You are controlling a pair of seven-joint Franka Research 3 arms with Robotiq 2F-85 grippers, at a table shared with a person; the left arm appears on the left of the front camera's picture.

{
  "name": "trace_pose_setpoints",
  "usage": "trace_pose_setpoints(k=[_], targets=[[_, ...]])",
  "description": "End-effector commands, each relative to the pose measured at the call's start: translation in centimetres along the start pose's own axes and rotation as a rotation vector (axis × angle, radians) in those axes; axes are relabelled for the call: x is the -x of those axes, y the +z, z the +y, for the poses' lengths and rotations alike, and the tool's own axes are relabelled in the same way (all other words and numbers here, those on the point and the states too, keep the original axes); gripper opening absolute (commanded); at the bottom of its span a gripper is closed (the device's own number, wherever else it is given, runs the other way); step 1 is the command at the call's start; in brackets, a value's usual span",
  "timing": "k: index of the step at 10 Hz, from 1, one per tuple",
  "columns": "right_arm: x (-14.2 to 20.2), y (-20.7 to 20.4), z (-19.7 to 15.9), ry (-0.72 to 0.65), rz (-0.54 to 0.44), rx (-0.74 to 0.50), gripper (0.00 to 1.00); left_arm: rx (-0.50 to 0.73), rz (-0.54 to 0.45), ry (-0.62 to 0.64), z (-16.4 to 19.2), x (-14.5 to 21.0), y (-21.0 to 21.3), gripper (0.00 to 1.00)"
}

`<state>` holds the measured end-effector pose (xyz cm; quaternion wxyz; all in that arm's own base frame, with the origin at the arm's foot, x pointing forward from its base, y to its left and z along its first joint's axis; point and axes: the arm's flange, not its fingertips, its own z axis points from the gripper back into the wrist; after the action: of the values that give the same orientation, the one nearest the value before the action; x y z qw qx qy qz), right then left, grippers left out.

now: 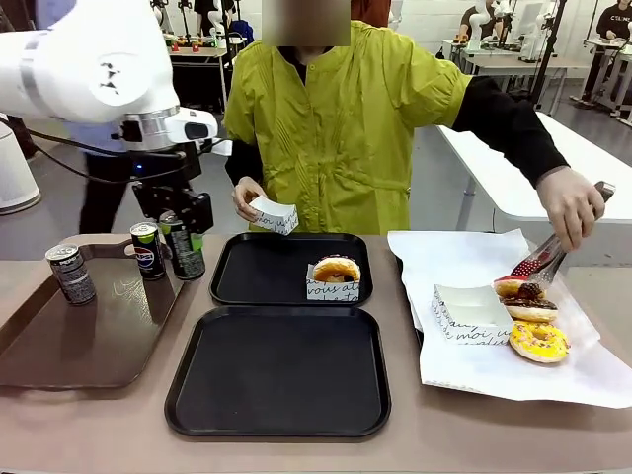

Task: Set up donuts and drinks on trays.
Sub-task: Pick up one Pepsi coke and place it on the Flat Tray.

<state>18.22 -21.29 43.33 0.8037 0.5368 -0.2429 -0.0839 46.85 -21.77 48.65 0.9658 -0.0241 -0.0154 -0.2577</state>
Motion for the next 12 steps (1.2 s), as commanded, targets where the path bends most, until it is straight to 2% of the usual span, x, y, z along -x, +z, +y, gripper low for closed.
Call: trace_pose_setpoints(k=[1, 6, 8, 10, 11, 12], targets=[[-0.1, 0.0, -0.1, 0.013, -0.008, -0.018, 1.0, -0.017, -0.02, 0.009, -0.6, -2.5, -0.5, 0.59], [-0.1, 0.0, -0.1, 0.013, -0.008, -0.018, 1.0, -0.029, -0.025, 0.028, -0.5, -7.6, -3.0, 0.59], [-0.1, 0.0, -0.1, 0.013, -0.008, -0.018, 1.0, -0.008, -0.014, 0.021, 0.5, -7.3, -3.0, 0.59], [-0.1, 0.0, -0.1, 0.013, -0.008, -0.018, 1.0, 0.007, -0.006, 0.017, 1.6, -5.4, -1.7, 0.59], [-0.1, 0.0, -0.1, 0.013, -0.008, -0.018, 1.0, -0.004, -0.017, 0.022, 0.6, -7.2, -3.6, 0.59], [-0.1, 0.0, -0.1, 0.013, -0.008, -0.018, 1.0, -0.004, -0.017, 0.022, 0.6, -7.2, -3.6, 0.59]])
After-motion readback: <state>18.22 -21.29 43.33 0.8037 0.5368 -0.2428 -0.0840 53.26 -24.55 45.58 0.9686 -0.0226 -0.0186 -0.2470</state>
